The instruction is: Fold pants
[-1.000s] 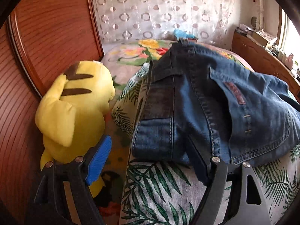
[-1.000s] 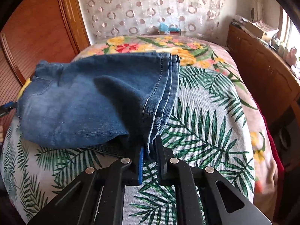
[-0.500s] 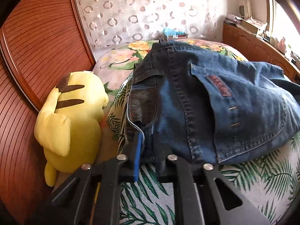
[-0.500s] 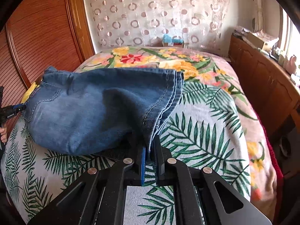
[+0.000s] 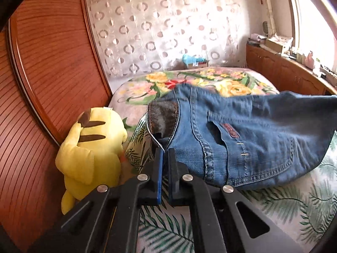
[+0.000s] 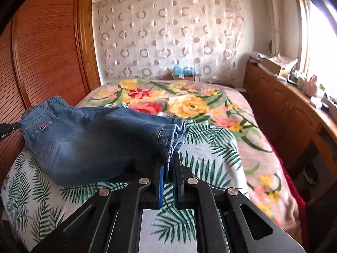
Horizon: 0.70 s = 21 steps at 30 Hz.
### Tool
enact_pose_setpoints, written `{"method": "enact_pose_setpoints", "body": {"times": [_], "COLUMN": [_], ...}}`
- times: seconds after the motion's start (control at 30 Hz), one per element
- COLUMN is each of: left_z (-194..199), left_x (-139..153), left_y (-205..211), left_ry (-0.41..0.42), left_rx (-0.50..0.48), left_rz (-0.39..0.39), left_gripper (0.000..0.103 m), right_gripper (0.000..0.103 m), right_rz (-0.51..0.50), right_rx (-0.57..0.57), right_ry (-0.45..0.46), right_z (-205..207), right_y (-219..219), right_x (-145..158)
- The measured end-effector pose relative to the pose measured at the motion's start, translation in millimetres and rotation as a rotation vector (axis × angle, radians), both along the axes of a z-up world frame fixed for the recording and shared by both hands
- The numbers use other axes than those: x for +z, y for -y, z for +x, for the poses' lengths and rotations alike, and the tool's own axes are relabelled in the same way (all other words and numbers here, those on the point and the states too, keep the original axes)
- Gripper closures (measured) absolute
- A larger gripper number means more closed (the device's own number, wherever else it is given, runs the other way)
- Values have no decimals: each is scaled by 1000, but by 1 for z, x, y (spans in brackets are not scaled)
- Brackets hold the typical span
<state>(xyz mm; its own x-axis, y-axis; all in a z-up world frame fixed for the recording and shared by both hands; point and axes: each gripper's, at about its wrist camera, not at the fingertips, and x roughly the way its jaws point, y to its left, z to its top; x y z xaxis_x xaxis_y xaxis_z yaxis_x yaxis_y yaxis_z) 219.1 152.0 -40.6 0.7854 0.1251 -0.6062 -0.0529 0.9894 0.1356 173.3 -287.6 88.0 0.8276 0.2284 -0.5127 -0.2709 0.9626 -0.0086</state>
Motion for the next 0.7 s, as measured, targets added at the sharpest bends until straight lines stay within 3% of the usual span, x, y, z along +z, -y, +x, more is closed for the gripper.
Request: {"method": "enact_pose_setpoints", "body": {"times": [0.1,0.2,0.3,0.53,0.7], "left_z": [-25,-53,-78,-66,-29], "left_x": [16,32,29,7,-21], "left_y": [7,7,20,17,10], "left_ry": [51,86,81,49,-26], "left_rx": [2,-19,-62,-86,-54], "left_rz": [6,-43,-22,-135,-138], "left_gripper": [103,103,103,102,79], "right_gripper": [97,97,97,97,97], "right_rz": [-3,8,-23,-70,-68], "right_rx": [-15,-20,-21,-6,-17], "right_ry": [22,30,42,-5,-31], "right_z": [-21,-42,-66,-75,-51], "right_y": [10,20,19,10,9], "right_x": [2,1,-3,-20,-31]}}
